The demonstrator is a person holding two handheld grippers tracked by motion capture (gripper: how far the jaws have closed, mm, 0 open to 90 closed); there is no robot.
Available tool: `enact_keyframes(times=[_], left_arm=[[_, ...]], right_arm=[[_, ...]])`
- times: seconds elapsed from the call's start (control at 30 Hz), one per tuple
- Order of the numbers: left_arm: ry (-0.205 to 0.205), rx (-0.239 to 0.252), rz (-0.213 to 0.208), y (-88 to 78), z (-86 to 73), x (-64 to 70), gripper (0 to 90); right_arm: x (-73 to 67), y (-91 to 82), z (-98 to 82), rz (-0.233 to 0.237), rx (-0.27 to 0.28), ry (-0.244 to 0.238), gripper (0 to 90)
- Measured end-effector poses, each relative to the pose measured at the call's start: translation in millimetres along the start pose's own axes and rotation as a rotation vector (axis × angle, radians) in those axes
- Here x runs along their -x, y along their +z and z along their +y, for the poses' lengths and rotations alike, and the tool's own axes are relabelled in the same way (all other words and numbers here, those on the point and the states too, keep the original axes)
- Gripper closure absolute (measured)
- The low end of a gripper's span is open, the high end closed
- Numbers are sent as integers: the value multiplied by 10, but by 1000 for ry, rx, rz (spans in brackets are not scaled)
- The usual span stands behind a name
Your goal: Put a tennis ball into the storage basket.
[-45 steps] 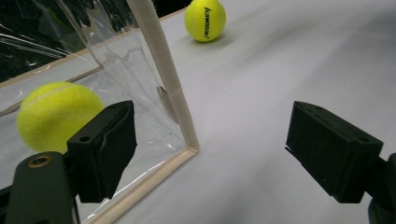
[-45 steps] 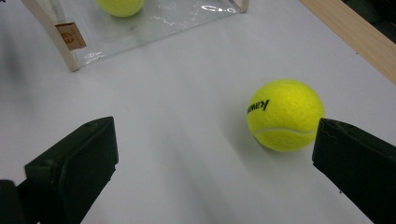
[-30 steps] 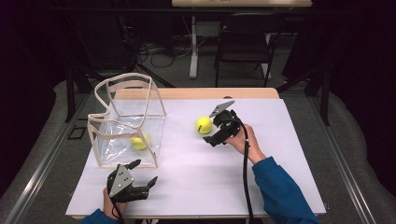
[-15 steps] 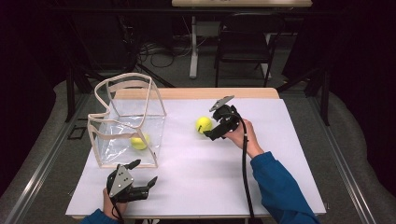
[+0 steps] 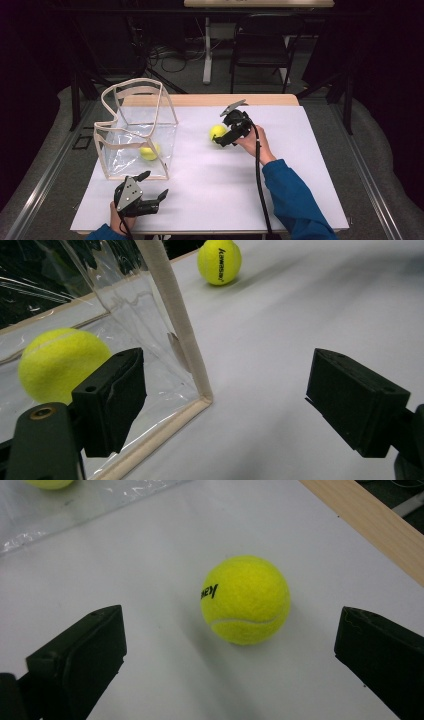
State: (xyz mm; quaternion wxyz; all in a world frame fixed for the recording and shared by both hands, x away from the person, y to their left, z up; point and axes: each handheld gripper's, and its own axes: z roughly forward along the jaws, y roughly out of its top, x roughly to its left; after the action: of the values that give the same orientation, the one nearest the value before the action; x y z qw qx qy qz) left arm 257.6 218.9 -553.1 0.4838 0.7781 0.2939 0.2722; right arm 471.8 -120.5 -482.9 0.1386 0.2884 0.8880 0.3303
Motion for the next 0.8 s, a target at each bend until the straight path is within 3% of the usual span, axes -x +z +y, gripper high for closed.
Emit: enact_keyframes(times=[0.33,0.6,0.63,0.8], left_arm=[[2,0,1,-2,2,3,160],[1,-1,0,6,2,1,160],[3,-1,-2,7,2,0,160],[-2,1,0,4,1,2,160]], right_arm=[[7,137,34,-14,-14,1,0],[12,146,32,-11,-9,4,0],[54,222,6,-2,-8,28,0],[73,281,-9,3,-19,32,0]])
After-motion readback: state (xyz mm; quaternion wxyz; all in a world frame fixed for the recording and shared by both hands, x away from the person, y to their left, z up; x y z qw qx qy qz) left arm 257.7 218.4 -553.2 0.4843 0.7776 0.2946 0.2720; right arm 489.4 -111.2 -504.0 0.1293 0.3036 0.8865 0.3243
